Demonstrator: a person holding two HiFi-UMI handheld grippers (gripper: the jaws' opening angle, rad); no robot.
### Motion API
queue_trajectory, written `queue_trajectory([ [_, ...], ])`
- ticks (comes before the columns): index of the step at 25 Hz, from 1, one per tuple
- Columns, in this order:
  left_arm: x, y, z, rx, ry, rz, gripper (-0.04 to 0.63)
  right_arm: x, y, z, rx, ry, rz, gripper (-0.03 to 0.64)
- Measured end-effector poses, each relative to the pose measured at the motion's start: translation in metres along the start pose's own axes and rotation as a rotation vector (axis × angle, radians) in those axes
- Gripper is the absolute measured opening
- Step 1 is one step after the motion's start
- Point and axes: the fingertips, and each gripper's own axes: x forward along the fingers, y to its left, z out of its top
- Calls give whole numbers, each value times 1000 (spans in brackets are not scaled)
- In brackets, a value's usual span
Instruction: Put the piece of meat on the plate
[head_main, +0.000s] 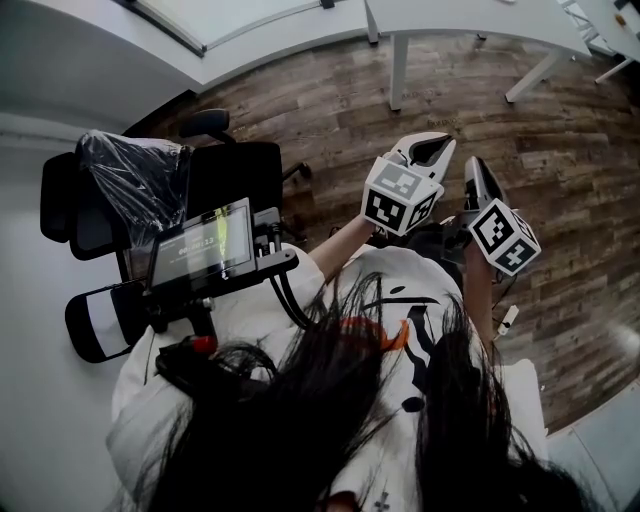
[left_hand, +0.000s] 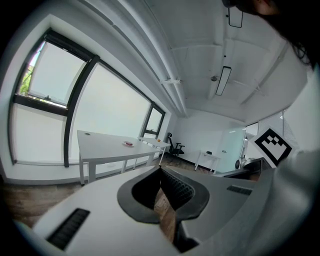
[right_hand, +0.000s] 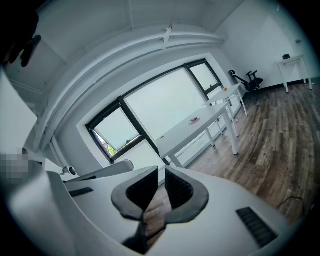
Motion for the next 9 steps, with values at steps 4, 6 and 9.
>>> queue_trajectory([
  [4,0,-2,-1,3,1,-5,6,0,0,-2,1,2,1,49],
  [6,0,-2,-1,4,1,-6,5,-1,1,-2,1,1,1,49],
  [9,0,-3,0,6,1,-8,5,-2,2,-2,1,-1,-1,49],
])
